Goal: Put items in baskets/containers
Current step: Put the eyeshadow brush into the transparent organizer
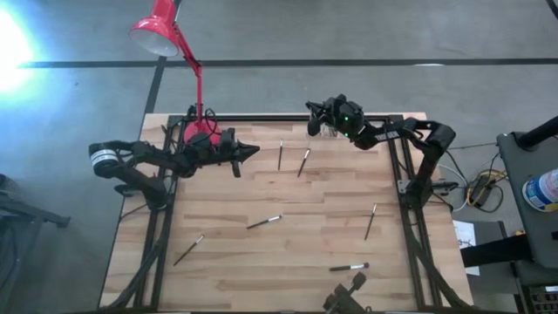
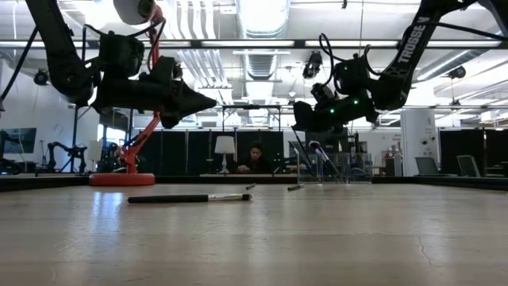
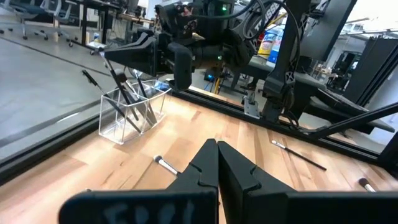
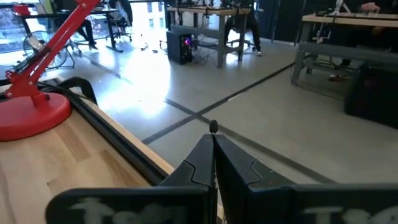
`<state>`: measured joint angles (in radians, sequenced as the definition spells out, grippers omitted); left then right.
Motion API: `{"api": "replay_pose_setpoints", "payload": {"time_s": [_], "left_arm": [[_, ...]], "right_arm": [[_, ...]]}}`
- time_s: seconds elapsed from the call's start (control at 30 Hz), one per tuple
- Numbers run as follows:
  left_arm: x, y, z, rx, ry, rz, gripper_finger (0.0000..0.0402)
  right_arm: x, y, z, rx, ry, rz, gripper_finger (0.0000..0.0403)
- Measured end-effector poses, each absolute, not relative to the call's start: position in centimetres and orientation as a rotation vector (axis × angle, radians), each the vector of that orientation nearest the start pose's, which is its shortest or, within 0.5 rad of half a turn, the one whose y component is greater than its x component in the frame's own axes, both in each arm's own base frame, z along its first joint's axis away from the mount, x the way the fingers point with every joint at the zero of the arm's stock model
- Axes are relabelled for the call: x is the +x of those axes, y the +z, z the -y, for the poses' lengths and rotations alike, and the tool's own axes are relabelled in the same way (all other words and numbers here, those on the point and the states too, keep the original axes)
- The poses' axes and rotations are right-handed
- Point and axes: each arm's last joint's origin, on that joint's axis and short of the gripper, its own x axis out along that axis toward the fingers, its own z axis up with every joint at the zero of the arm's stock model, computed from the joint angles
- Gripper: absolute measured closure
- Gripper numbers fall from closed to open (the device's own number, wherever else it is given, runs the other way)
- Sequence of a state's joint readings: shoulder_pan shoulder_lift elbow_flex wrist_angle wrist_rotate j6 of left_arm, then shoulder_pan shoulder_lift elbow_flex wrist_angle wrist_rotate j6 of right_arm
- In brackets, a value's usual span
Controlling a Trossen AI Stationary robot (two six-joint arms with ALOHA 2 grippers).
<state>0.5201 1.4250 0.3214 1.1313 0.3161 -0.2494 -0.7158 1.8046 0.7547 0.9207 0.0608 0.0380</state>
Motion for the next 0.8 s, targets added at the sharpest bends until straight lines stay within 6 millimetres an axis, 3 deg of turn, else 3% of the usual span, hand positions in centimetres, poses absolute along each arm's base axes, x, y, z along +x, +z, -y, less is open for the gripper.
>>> {"api": "replay_pose_setpoints", "payload": {"time_s": [0.8], "left_arm": [[21.3,17.6,-11.2,-0.253,0.200,0.052,0.0402]], "right_arm": [[27.2,16.1,22.0,0.079,-0.700,-0.150,0.0394]]}}
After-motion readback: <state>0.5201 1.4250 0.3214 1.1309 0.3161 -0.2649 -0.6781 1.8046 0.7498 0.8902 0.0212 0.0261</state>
